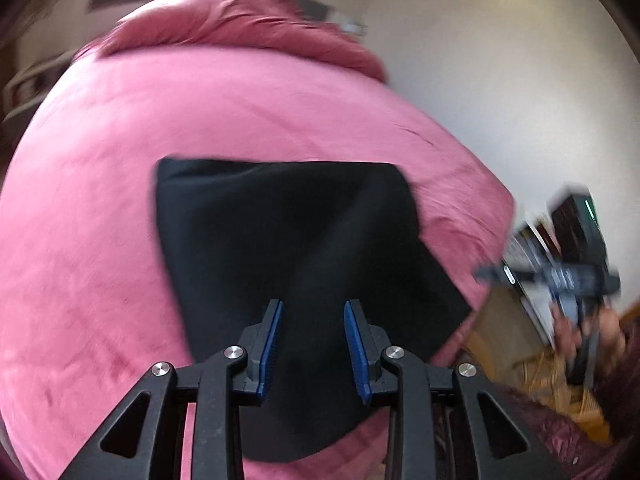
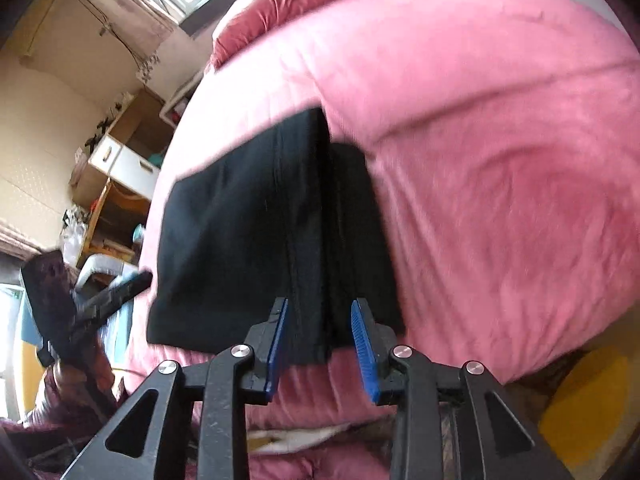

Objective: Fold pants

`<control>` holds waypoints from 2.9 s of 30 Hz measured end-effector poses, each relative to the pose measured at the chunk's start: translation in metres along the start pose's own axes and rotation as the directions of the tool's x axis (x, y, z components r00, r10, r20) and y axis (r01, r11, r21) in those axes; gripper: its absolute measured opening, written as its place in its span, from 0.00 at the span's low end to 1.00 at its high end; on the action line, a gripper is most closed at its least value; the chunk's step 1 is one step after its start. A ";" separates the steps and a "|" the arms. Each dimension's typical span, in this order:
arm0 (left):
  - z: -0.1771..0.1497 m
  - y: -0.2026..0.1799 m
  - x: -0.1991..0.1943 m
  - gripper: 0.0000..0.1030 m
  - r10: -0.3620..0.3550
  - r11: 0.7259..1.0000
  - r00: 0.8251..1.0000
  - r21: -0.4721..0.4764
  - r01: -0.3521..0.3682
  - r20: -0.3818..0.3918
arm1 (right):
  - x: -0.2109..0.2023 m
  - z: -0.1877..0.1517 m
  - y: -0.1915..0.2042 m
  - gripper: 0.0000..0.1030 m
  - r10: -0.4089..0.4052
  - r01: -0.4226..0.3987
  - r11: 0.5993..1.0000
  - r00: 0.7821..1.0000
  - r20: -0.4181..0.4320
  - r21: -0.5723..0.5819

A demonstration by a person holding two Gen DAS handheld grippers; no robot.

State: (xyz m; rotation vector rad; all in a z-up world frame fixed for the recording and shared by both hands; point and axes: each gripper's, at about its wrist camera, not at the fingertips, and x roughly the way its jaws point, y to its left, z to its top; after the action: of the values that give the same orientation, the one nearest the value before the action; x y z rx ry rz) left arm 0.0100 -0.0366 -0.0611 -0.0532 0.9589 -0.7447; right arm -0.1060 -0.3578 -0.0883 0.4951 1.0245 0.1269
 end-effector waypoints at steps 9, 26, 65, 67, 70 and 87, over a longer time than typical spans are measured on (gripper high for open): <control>0.003 -0.046 0.045 0.29 -0.097 0.980 0.989 0.161 0.114 -0.114 | 0.048 0.077 0.022 0.40 -0.048 0.049 0.998 0.999 0.024 -0.042; -0.022 -0.068 0.072 0.29 -0.154 0.960 0.960 0.193 0.201 -0.234 | 0.079 0.099 -0.015 0.01 -0.202 0.202 0.979 0.979 0.014 0.007; 0.053 0.091 0.022 0.29 0.204 0.929 0.979 -0.317 -0.191 0.008 | 0.069 0.024 -0.003 0.13 -0.086 0.078 0.992 0.993 -0.078 -0.096; 0.056 0.086 0.038 0.30 0.273 0.922 0.961 -0.273 -0.274 -0.044 | 0.070 0.026 -0.007 0.13 -0.082 0.075 0.993 0.994 -0.076 -0.089; 0.052 0.091 0.063 0.34 0.332 0.900 0.936 -0.258 -0.351 -0.114 | 0.068 0.027 -0.015 0.13 -0.070 0.064 0.995 0.995 -0.074 -0.082; 0.003 0.071 0.015 0.62 0.344 0.896 0.938 -0.282 -0.342 -0.044 | 0.059 0.020 -0.031 0.15 -0.028 0.026 0.999 0.999 -0.046 -0.037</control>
State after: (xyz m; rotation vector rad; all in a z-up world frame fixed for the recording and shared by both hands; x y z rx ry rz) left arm 0.0569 0.0068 -0.0952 -0.1359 1.0299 -0.2746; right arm -0.0617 -0.3720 -0.1404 0.4473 1.0720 0.1333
